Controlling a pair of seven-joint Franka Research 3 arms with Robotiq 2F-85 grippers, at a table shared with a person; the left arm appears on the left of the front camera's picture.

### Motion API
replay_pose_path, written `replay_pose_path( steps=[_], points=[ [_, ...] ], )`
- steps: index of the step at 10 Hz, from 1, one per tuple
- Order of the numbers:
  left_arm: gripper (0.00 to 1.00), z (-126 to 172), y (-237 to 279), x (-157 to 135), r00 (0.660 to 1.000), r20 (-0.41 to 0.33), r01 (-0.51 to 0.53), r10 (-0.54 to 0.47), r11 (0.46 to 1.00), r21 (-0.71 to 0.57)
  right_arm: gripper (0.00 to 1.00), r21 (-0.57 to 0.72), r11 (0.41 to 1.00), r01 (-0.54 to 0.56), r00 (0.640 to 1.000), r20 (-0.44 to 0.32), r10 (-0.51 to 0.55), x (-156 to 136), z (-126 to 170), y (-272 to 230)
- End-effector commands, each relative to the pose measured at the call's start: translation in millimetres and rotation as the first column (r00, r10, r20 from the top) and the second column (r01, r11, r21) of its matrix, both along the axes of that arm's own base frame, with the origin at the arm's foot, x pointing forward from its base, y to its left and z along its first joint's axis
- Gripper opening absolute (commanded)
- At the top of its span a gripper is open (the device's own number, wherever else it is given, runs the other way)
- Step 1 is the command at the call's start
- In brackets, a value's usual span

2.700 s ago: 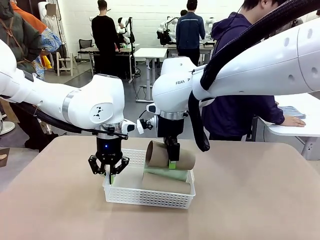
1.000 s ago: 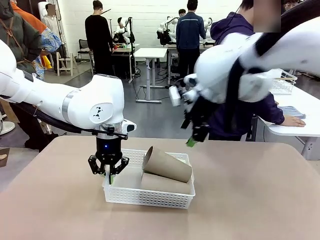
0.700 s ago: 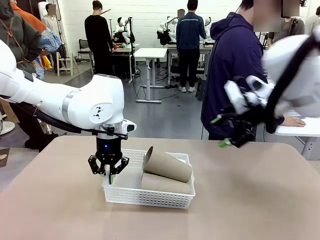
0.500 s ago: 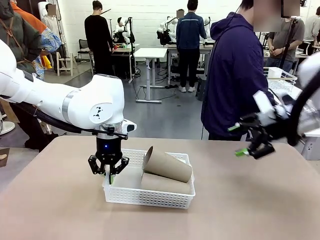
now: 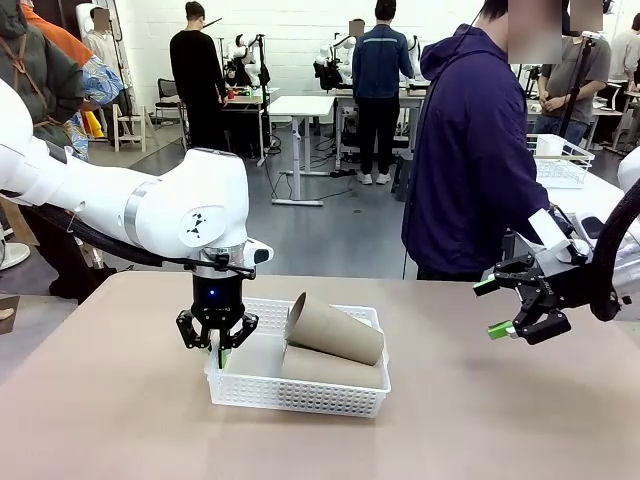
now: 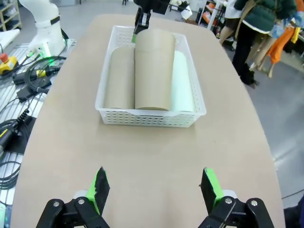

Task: Clean and organize the cups into the basket.
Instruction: Pick up the Reusable plastic cup from the right side of the table and stack it inside the Organizing basket in the center of the table.

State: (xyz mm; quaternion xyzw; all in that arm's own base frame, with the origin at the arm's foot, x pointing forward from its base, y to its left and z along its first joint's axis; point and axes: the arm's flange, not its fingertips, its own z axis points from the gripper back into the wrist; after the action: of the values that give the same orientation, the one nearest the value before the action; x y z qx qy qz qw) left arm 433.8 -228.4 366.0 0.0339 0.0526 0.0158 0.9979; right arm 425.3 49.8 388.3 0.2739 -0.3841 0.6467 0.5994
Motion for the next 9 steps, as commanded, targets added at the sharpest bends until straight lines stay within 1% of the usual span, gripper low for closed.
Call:
replay_pose_path(
  steps=[1,3,4,5,6,7,8,9],
  points=[
    [0.00,3,-1,0,1.000,0.009,0.005,-0.005,1.000,0.005,1.00,0.028,1.000,-0.005,1.000,0.027,0.004,-2,1,-10],
    [0.00,3,-1,0,1.000,0.009,0.005,-0.005,1.000,0.005,1.00,0.028,1.000,-0.005,1.000,0.027,0.004,-2,1,-10],
    [0.00,3,-1,0,1.000,0.009,0.005,-0.005,1.000,0.005,1.00,0.006,1.000,0.002,1.000,0.008,-0.002,0,2,-6],
    [0.00,3,-1,0,1.000,0.009,0.005,-0.005,1.000,0.005,1.00,0.154,0.986,-0.058,0.993,-0.094,0.073,10,10,-21],
    [0.00,3,-1,0,1.000,0.009,0.005,-0.005,1.000,0.005,1.00,0.245,0.967,-0.075,0.985,-0.132,0.110,13,15,-45],
    [0.00,3,-1,0,1.000,0.009,0.005,-0.005,1.000,0.005,1.00,0.330,0.940,-0.090,0.980,-0.140,0.143,13,17,-72],
    [0.00,3,-1,0,1.000,0.009,0.005,-0.005,1.000,0.005,1.00,0.414,0.907,-0.077,0.978,-0.147,0.150,13,15,-104],
    [0.00,3,-1,0,1.000,0.009,0.005,-0.005,1.000,0.005,1.00,0.444,0.894,-0.054,0.980,-0.148,0.133,14,8,-127]
  ],
)
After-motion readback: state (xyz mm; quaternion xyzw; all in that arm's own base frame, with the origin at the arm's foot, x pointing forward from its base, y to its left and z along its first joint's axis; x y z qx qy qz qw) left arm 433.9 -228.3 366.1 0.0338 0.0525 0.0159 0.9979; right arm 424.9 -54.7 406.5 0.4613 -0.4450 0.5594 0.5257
